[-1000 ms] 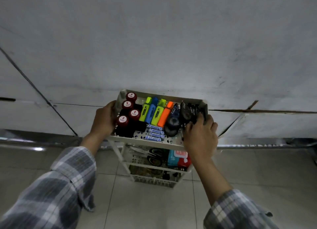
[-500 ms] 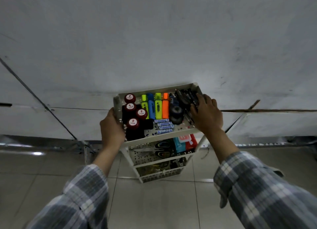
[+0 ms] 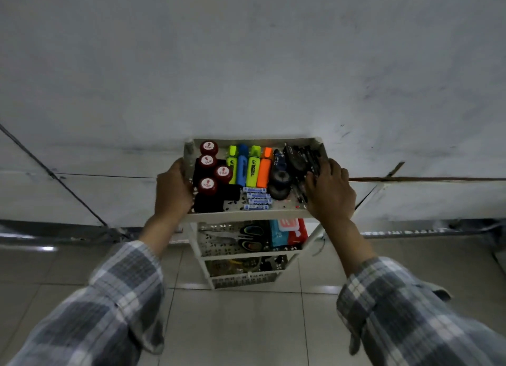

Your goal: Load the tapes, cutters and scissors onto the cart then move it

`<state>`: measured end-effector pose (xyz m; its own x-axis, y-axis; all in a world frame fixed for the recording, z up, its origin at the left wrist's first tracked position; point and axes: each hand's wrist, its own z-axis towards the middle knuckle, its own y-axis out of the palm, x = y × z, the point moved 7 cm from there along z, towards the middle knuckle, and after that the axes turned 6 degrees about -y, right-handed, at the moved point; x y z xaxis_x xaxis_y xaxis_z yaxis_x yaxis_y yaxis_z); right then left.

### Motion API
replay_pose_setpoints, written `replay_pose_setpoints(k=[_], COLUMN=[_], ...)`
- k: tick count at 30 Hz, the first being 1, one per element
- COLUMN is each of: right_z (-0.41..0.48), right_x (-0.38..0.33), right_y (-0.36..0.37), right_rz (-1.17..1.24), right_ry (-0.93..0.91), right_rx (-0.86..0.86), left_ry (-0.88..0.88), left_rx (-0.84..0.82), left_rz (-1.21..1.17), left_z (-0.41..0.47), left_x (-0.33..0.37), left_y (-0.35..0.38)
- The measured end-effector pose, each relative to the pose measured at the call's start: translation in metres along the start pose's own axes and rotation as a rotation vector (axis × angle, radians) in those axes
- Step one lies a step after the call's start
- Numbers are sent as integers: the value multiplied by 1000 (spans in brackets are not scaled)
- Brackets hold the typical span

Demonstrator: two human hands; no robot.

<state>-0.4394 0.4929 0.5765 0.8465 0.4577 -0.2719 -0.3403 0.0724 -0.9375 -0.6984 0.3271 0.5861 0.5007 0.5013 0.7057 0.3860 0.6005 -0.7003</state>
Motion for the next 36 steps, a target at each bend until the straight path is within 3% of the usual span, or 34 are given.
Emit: replay_pose_setpoints(k=[9,17,22,29,34,36], right_z=[-3,1,1,-18,-25,-28], right_x=[-6,-9,-5,-21,-45,-59], right_y=[3,3,10,-34,-84,-115], right_rz=[-20,3,136,62,238,362], right_ry=[95,57,76,-47,-144,-141], right_rx=[79,48,-17,64,140,168], left_ry=[125,54,-16,-159,-50,5], left_rx=[-24,10,96,130,235,194], left_rz=[81,16,133,-2,-64,-137], left_z=[29,24,16,-3,-31,-39], left_x=[4,-8,-15,-11,43,75], left_y=[2,0,-7,-42,-69,-74])
